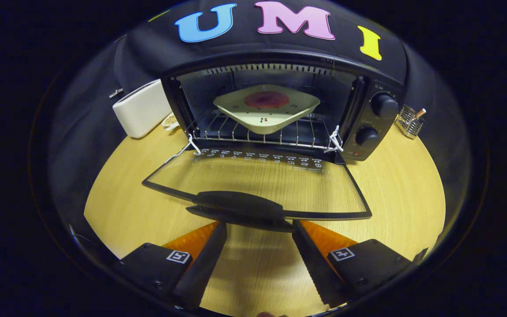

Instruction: Open the toaster oven, put the food inside, and close the toaster oven door.

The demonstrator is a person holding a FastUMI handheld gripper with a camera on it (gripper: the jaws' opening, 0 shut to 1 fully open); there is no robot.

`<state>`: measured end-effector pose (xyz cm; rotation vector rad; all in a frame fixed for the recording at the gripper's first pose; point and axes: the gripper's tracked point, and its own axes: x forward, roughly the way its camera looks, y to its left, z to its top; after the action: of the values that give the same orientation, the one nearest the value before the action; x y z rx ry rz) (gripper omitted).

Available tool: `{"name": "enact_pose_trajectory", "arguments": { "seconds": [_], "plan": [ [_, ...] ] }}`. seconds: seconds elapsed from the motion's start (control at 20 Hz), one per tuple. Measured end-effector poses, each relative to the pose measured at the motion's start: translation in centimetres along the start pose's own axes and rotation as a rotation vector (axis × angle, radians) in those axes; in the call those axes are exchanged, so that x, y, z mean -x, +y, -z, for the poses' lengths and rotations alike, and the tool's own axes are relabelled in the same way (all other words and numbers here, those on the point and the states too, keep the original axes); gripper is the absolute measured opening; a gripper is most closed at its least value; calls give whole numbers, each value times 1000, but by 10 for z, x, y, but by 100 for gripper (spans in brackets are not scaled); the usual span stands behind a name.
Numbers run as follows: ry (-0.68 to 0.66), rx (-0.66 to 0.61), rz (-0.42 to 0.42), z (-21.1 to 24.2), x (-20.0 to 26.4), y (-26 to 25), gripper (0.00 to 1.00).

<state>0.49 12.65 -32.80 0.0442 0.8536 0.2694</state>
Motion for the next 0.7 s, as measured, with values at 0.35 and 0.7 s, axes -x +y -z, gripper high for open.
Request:
{"name": "enact_pose_trajectory", "arguments": {
  "seconds": [0.35,0.7],
  "plan": [
    [-169,-94,-43,-64,41,4,99],
    [-351,-93,-38,-125,83,-5,99]
  ]
}}
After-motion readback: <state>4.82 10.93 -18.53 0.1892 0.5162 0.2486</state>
